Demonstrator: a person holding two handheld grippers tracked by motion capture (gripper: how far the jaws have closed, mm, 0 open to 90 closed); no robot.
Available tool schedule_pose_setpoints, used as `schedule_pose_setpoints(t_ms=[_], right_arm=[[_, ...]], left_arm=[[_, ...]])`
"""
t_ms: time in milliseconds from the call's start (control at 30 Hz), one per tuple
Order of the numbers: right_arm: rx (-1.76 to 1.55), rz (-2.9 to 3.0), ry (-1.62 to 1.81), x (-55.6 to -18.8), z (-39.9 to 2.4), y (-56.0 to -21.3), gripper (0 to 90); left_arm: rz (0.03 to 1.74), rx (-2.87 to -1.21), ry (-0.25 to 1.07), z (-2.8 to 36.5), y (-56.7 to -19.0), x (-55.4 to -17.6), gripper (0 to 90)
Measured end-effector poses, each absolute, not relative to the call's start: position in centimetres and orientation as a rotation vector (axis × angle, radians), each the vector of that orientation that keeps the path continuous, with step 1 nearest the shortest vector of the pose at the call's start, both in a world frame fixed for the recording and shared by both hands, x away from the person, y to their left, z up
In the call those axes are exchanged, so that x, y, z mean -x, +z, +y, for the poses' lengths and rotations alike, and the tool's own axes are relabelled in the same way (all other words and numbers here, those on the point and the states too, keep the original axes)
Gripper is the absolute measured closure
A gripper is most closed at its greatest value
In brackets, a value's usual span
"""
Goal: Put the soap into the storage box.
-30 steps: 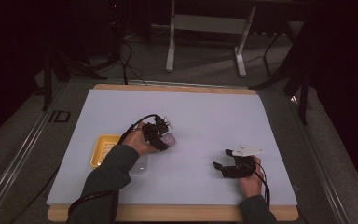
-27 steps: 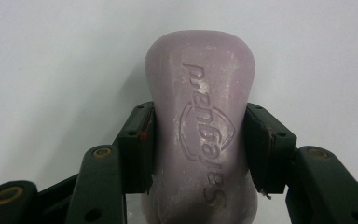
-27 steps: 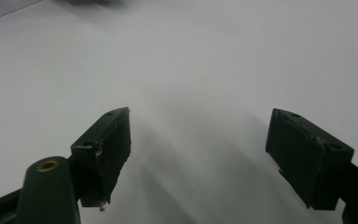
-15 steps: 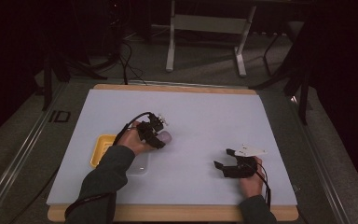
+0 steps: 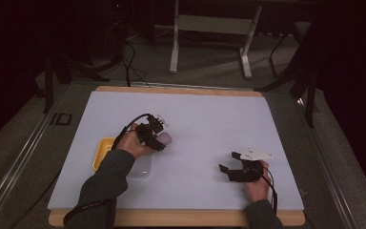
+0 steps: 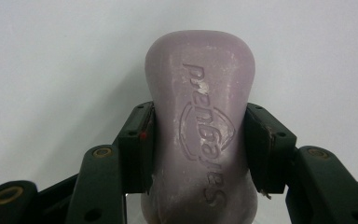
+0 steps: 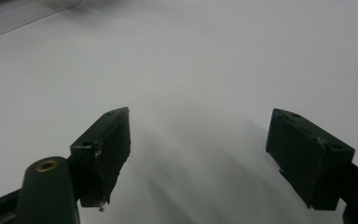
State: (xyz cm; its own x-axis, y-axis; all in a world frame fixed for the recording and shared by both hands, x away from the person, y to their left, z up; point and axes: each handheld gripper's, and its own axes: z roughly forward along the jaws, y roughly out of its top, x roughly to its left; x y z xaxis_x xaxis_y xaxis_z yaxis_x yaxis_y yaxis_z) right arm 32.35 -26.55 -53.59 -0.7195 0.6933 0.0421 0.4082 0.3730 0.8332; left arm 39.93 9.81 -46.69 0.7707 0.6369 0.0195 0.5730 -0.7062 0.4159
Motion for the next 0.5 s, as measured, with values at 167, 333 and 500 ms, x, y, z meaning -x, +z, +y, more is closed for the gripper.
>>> schedule_pose_setpoints(t_ms=[167, 333, 500], right_arm=[[-0.971, 2.319, 1.276, -32.3, -26.6, -53.6, 21.3], [-0.972, 2.314, 1.282, -32.3, -26.6, -53.6, 21.3], [-0.973, 2.313, 1.284, -32.3, -26.7, -53.6, 21.3]], left_arm=[[0.922, -2.578, 0.235, 10.1, -46.3, -39.8, 49.3], [0.934, -2.573, 0.241, 10.5, -45.8, -39.8, 49.3], [0.961, -2.559, 0.247, 11.0, -45.6, -39.8, 49.2]])
